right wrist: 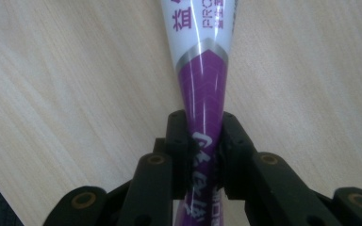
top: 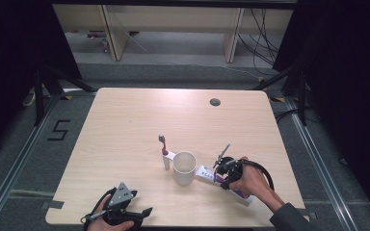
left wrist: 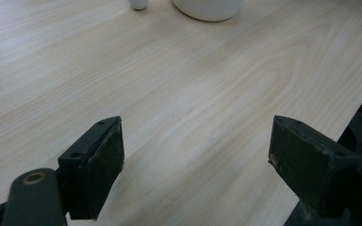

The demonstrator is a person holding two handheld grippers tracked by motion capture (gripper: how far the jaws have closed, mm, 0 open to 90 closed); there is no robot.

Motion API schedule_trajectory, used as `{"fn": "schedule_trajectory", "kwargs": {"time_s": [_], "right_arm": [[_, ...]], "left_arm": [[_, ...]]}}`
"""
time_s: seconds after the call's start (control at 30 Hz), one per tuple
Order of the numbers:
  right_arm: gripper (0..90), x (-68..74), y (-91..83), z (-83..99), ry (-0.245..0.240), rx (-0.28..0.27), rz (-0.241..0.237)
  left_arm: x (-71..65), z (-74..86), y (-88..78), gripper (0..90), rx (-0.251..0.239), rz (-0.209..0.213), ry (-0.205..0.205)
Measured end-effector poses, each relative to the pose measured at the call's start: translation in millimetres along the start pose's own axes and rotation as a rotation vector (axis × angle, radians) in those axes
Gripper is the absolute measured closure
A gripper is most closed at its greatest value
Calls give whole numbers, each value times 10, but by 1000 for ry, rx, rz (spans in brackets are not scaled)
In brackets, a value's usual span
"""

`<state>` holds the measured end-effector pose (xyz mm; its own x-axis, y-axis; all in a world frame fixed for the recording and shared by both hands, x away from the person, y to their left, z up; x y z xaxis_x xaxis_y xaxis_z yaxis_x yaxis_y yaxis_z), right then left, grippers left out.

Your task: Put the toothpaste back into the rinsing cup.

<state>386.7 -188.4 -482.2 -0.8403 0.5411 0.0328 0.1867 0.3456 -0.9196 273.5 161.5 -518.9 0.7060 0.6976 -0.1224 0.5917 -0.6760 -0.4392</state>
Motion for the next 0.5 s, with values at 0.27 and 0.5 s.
{"fn": "schedule_trajectory", "kwargs": {"time_s": [0.27,0.5], "right_arm": [[769,-40,39,-44,-28,64,-3],[771,-10,53,-78,-31,86,-10]], "left_arm": [[5,3,-2,189,-2,-1,-2],[8,0,-5,189,-5,-2,-1]]}}
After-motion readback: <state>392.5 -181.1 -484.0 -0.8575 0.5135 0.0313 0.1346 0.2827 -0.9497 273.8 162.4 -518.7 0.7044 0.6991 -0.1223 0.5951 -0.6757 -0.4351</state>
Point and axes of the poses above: each handheld gripper's, and its own axes: y roughly forward along the jaws, z roughly out of its underside, x roughly to its left, the point moved 1 cm from there along y, roughly forward along the jaws, and after that the axes turned 14 degrees about -x, right-handed, at the moved point
